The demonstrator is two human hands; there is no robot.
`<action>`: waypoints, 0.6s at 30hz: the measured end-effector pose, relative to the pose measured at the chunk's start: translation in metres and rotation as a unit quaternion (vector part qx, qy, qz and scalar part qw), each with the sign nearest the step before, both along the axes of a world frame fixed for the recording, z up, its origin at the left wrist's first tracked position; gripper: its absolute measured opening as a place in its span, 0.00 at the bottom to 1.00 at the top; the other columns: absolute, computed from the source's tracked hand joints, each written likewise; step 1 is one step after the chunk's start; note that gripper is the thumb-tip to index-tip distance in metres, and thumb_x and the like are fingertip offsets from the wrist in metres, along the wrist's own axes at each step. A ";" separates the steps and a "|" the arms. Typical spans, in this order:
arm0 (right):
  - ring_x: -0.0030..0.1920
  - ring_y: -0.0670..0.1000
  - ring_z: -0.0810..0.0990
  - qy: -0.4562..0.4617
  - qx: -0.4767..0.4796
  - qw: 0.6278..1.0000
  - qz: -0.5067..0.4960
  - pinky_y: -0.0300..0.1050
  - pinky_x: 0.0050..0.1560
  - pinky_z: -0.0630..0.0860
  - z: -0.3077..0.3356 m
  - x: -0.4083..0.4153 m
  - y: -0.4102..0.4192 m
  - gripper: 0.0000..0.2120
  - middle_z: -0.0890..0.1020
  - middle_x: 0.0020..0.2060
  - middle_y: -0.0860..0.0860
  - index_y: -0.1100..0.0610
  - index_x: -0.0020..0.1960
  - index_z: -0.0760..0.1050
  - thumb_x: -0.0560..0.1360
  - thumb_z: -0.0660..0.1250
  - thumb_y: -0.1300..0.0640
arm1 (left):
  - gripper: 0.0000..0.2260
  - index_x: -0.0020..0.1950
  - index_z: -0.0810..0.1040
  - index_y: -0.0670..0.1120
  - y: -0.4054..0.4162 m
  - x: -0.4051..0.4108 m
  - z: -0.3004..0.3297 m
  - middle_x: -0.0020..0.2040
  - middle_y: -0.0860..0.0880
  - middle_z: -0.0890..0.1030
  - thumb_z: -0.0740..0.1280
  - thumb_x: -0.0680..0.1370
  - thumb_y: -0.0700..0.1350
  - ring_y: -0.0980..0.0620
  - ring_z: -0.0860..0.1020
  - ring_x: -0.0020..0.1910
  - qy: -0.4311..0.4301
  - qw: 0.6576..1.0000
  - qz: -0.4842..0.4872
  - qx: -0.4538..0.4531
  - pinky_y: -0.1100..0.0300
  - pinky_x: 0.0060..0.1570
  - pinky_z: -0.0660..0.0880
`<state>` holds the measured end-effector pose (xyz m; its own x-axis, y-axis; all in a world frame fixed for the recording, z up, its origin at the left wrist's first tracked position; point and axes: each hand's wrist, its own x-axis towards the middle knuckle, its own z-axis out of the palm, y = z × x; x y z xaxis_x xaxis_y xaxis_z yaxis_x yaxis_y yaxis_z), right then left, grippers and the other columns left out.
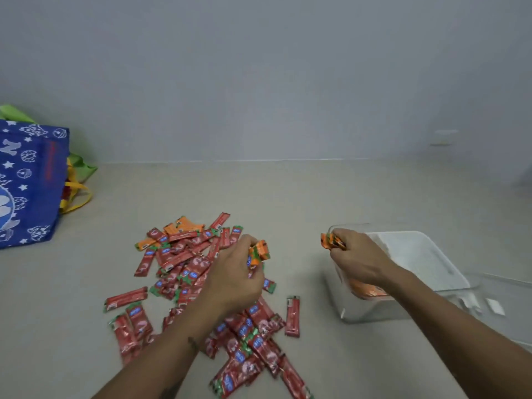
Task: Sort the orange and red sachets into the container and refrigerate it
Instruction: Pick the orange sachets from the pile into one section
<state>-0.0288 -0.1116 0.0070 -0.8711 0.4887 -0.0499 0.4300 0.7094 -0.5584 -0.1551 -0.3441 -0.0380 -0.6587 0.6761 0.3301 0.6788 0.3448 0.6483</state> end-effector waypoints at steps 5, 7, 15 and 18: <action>0.42 0.54 0.78 -0.061 0.017 0.996 -0.057 0.51 0.43 0.74 -0.017 0.051 0.051 0.07 0.79 0.36 0.48 0.52 0.39 0.70 0.73 0.66 0.54 | 0.05 0.46 0.68 0.52 0.055 0.039 0.008 0.37 0.54 0.74 0.64 0.76 0.46 0.51 0.73 0.38 -0.008 0.998 -0.052 -0.028 0.53 0.37 0.69; 0.43 0.53 0.78 -0.051 0.016 0.998 -0.033 0.47 0.41 0.72 -0.021 0.057 0.058 0.05 0.79 0.37 0.46 0.51 0.40 0.73 0.74 0.67 0.54 | 0.04 0.45 0.68 0.51 0.074 0.051 0.010 0.37 0.53 0.74 0.64 0.77 0.47 0.52 0.73 0.37 -0.009 0.997 -0.064 -0.033 0.54 0.35 0.67; 0.64 0.52 0.72 -0.054 0.015 0.995 0.085 0.46 0.66 0.69 -0.026 0.083 0.069 0.27 0.71 0.63 0.51 0.54 0.71 0.71 0.73 0.66 0.48 | 0.01 0.48 0.72 0.51 0.136 0.071 0.020 0.38 0.52 0.76 0.63 0.79 0.45 0.49 0.75 0.38 -0.010 0.997 -0.044 -0.060 0.54 0.35 0.71; 0.63 0.51 0.71 -0.038 0.052 0.989 0.133 0.48 0.65 0.70 -0.029 0.100 0.071 0.26 0.70 0.63 0.49 0.49 0.69 0.71 0.72 0.62 0.42 | 0.03 0.50 0.73 0.50 0.159 0.072 0.026 0.42 0.50 0.79 0.64 0.77 0.45 0.49 0.77 0.41 -0.016 0.996 -0.024 -0.081 0.51 0.40 0.76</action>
